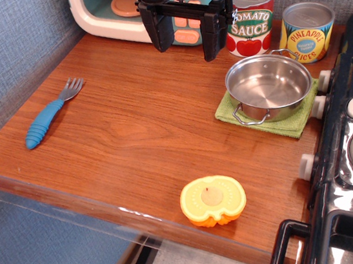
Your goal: Place the blue spoon adjacent left to the pot
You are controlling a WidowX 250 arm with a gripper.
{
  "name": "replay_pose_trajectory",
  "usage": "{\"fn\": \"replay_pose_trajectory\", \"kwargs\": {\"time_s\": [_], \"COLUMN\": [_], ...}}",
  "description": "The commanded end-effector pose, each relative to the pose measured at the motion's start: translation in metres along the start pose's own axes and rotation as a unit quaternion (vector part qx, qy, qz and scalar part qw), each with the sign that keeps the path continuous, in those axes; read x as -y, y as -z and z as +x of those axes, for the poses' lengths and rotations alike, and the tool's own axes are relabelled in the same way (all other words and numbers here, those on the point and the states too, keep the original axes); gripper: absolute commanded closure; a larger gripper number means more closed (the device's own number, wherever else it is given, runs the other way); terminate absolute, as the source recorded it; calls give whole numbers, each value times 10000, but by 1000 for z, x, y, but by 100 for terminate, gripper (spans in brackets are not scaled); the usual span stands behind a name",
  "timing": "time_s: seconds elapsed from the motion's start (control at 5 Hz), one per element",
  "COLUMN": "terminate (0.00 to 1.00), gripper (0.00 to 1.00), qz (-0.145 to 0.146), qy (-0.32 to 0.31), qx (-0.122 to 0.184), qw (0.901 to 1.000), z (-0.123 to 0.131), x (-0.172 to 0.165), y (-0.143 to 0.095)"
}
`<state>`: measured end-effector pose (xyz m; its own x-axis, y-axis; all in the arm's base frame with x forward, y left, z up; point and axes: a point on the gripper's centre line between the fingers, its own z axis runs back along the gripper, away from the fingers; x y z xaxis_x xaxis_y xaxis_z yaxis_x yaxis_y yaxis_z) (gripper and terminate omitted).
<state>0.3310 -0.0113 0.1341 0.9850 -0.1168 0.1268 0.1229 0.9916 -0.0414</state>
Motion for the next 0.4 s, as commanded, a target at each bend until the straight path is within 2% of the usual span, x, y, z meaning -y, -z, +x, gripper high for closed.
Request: {"fn": "replay_pose_trajectory", "kwargs": {"time_s": [0.0,0.2], "terminate": [0,0], "gripper": [0,0], "qz": [0,82], "qy": [0,-46], "qx": [0,118], "qw": [10000,9999], "z": [0,-4], "x": [0,-12], "y": [0,0]}}
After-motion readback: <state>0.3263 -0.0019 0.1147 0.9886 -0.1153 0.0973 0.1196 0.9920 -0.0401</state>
